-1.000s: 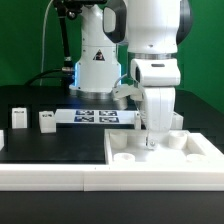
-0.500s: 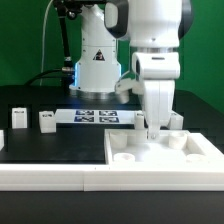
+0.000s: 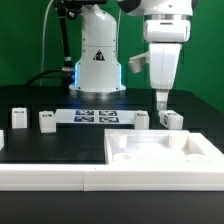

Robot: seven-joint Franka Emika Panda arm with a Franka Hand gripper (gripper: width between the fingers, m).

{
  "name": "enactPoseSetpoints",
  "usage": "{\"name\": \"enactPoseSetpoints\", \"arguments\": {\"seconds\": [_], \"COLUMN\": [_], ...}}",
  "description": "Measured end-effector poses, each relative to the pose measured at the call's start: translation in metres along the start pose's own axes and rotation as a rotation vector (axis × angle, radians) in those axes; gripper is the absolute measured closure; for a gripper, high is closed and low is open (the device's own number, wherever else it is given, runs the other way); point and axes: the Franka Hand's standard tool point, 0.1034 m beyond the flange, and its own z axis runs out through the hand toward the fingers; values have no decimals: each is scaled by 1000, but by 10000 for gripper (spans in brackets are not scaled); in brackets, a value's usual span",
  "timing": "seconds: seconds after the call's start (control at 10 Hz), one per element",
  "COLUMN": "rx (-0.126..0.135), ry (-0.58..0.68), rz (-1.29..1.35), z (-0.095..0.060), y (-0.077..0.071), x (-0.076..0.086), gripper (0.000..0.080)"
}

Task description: Assemble one leg

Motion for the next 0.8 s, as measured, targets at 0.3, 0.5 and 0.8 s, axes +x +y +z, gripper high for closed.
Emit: {"name": "enactPoseSetpoints", "arguments": {"seconds": [0.3,0.5,0.8], "rx": [3,-26,-8], "ry": [2,56,79], "rz": [180,416,700], "z": [0,0,3], "y": [0,-11,-32], "x": [0,9,28], "gripper": [151,151,151]}}
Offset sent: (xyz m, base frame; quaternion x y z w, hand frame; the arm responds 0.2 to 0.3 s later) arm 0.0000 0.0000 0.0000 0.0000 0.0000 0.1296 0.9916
